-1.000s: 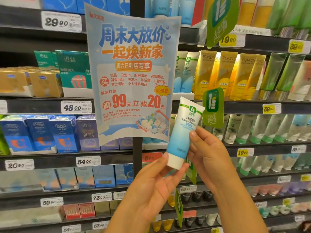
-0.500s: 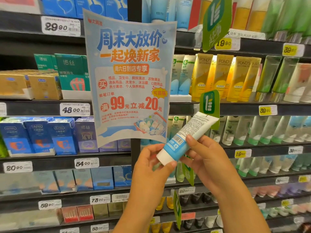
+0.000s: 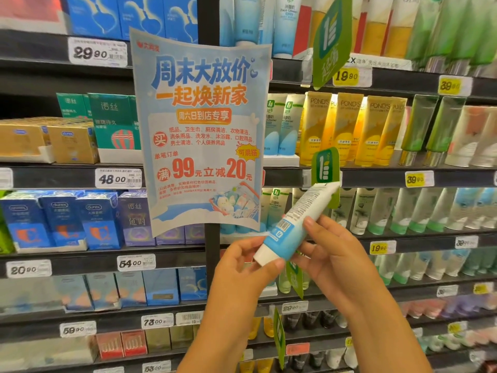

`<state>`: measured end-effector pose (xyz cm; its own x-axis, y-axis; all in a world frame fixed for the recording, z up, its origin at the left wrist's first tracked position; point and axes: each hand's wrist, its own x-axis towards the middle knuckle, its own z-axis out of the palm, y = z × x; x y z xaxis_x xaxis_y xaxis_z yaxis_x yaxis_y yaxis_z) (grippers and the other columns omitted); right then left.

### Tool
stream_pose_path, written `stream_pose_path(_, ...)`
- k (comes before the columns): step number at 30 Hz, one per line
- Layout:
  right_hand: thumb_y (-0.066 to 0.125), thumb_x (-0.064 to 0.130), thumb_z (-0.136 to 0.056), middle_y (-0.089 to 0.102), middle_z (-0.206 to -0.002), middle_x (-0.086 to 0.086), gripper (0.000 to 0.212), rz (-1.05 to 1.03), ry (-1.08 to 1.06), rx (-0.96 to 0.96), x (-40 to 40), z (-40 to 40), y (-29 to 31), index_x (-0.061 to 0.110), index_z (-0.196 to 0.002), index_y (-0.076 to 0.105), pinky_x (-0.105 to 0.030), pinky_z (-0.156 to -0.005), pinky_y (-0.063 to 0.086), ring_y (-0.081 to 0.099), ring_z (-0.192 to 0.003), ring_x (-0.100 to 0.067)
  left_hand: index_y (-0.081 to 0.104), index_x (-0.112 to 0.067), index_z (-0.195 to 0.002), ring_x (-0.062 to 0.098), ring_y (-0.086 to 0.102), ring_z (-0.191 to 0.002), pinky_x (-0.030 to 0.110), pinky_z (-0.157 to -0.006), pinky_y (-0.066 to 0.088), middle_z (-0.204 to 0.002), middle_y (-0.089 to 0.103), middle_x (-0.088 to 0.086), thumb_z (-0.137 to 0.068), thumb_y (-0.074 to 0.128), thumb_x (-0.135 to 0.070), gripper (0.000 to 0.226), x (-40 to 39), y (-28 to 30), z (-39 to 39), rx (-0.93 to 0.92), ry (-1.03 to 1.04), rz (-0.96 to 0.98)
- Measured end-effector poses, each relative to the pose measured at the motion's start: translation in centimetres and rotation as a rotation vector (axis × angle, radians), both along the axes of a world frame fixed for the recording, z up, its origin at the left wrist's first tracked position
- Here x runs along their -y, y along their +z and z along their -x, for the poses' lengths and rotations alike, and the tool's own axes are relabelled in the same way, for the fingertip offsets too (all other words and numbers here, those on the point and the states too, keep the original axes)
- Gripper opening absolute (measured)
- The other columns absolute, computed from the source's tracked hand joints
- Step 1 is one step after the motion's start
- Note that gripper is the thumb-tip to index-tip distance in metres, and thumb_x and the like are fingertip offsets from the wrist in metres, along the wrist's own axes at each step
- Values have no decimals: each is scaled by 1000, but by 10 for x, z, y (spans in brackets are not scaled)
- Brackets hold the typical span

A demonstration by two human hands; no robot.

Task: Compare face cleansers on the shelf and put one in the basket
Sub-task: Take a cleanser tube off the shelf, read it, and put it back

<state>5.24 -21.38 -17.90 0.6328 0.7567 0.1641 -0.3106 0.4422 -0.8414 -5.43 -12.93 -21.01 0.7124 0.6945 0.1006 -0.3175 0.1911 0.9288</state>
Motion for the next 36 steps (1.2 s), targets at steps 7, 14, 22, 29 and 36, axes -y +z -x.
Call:
stream_pose_path(7, 55, 10, -77, 70, -100, -14, 45, -71, 72, -35, 9, -2, 2, 4, -122, 55, -38, -75, 59, 69, -84, -24, 63, 3, -104, 27, 71, -79, 31, -62, 58, -93, 72, 19, -57, 71, -6, 48, 8, 6, 7, 141, -246, 438)
stream_pose_path(14, 63, 13, -72, 72, -86, -9, 35, -7, 11, -76, 15, 0, 8, 5, -106, 60, -36, -59, 59, 71, -74, -22, 76, 1, -73, 33, 69, -71, 32, -58, 59, -94, 69, 28, -58, 71, -9, 18, 20, 16, 10, 177, -401, 604)
stream_pose_path(22, 66, 16, -69, 72, -76, -10, 23, 49, -12, -137, 21, 1, 11, 5, -90, 65, -33, -51, 56, 70, -63, -21, 74, 4, -82, 31, 69, -67, 30, -53, 58, -90, 69, 27, -61, 70, -13, 28, 35, 20, 10, 202, -447, 636)
stream_pose_path(29, 65, 18, -70, 73, -85, -7, 35, 14, 41, -35, 27, -6, 11, 6, -103, 61, -34, -64, 60, 70, -75, -21, 70, 8, -88, 39, 67, -79, 40, -64, 59, -98, 66, 31, -67, 68, -2, 23, 40, 20, 8, 225, -390, 594)
stream_pose_path(36, 64, 23, -69, 74, -84, -4, 31, -6, 12, 118, 35, -12, 26, 6, -95, 60, -26, -63, 58, 71, -76, -15, 67, 3, -88, 35, 69, -83, 40, -73, 59, -95, 70, 24, -59, 76, -6, 31, 47, 29, -2, 264, -290, 404)
